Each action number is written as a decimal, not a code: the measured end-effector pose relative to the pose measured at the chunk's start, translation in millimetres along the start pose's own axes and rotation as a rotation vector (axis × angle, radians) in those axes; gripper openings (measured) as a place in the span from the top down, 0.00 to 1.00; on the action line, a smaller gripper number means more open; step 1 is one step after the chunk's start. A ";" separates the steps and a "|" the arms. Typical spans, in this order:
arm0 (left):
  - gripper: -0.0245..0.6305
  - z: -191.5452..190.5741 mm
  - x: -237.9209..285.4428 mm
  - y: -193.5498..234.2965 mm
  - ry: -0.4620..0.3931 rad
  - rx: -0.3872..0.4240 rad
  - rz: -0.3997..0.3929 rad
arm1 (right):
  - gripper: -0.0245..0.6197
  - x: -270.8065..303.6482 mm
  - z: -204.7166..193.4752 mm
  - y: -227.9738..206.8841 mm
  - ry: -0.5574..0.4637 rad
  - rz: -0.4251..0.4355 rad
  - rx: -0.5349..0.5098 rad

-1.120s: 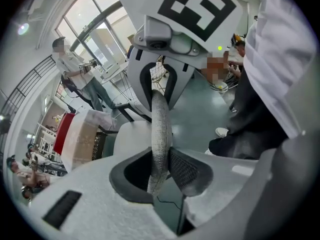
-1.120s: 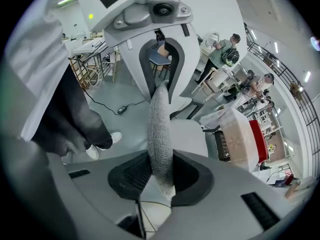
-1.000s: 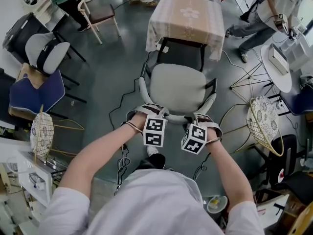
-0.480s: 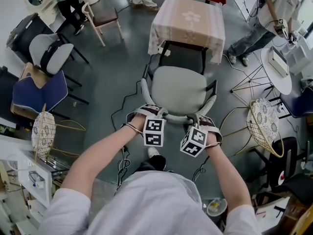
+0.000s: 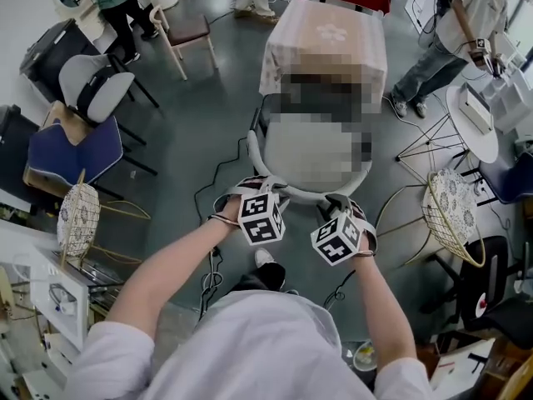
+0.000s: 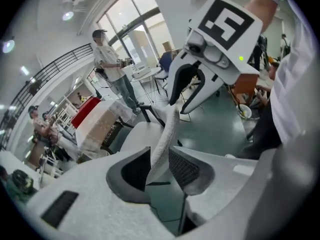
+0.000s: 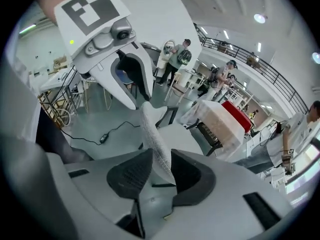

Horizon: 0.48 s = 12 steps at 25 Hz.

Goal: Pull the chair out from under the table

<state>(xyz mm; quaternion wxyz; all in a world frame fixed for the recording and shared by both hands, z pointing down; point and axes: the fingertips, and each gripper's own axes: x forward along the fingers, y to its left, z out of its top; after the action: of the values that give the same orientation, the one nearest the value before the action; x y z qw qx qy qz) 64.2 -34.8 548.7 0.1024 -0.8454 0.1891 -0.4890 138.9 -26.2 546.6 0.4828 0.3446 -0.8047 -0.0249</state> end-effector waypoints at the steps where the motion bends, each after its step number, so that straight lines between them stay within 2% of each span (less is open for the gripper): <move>1: 0.78 2.9 -3.0 -1.6 -0.016 -0.035 0.007 | 0.80 -2.7 0.9 1.5 -0.011 0.000 0.018; 3: 0.79 10.4 -9.7 -4.8 -0.057 -0.110 0.024 | 0.83 -8.8 4.4 5.0 -0.048 0.014 0.093; 7: 0.79 30.0 -25.6 -12.6 -0.180 -0.317 0.036 | 0.87 -23.1 14.9 8.9 -0.141 0.030 0.285; 12: 0.83 44.8 -43.8 -11.3 -0.282 -0.542 0.075 | 0.92 -43.1 24.0 10.3 -0.218 -0.001 0.420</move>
<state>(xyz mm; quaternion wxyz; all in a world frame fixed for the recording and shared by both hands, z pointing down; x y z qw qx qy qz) 85.7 -6.7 495.8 -0.0836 -0.8939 0.3276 -0.2944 127.1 -0.4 504.9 0.3106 0.4332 -0.8395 0.1056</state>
